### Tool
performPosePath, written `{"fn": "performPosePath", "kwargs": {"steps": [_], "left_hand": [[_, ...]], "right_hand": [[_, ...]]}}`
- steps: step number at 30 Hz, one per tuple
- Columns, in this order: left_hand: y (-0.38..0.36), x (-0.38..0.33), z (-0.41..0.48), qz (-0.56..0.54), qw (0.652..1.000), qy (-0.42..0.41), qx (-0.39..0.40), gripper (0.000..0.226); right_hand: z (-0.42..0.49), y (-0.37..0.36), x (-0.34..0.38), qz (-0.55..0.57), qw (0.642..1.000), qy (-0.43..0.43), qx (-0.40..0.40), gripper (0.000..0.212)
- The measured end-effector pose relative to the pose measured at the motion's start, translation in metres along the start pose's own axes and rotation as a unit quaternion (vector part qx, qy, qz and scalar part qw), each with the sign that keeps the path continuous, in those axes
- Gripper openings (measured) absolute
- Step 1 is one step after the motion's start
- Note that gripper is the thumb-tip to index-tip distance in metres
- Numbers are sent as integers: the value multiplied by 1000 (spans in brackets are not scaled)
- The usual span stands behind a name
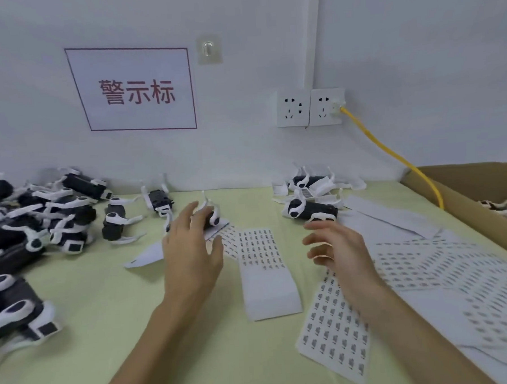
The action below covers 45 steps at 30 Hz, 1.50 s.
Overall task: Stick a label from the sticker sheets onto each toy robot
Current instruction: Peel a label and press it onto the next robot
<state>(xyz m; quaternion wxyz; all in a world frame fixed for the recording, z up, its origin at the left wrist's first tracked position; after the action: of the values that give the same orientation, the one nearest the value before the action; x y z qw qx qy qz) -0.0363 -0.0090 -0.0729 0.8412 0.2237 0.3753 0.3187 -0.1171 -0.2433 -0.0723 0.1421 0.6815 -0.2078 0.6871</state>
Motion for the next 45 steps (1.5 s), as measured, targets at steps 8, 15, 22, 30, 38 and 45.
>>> {"fn": "performPosePath", "kwargs": {"steps": [8, 15, 22, 30, 38, 45], "left_hand": [[3, 49, 7, 114, 983, 126, 68, 46], [-4, 47, 4, 101, 991, 84, -10, 21], [-15, 52, 4, 167, 970, 19, 174, 40], [-11, 52, 8, 110, 987, 40, 110, 43], [-13, 61, 45, 81, 978, 147, 123, 55], [-7, 80, 55, 141, 981, 115, 63, 63]], "right_hand": [[-26, -11, -1, -145, 984, 86, 62, 30], [-27, -11, 5, -131, 983, 100, 78, 33], [-26, -12, 3, -148, 979, 108, 92, 38], [-25, -12, 1, -157, 977, 105, 98, 38], [-22, -10, 0, -164, 977, 95, 97, 38], [-19, -8, 1, -174, 975, 106, 92, 38]]}}
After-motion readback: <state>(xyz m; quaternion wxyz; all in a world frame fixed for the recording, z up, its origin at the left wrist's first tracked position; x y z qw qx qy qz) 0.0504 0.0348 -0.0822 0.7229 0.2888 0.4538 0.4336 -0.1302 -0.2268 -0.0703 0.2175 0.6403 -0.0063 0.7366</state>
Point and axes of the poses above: each hand's wrist, its own z-axis towards the middle knuckle, its own y-axis out of the back of the hand, x = y × z, the point moved 2 cm from there along z, towards the middle knuckle, and after that the axes turned 2 degrees about -y, right-handed, at the moved point
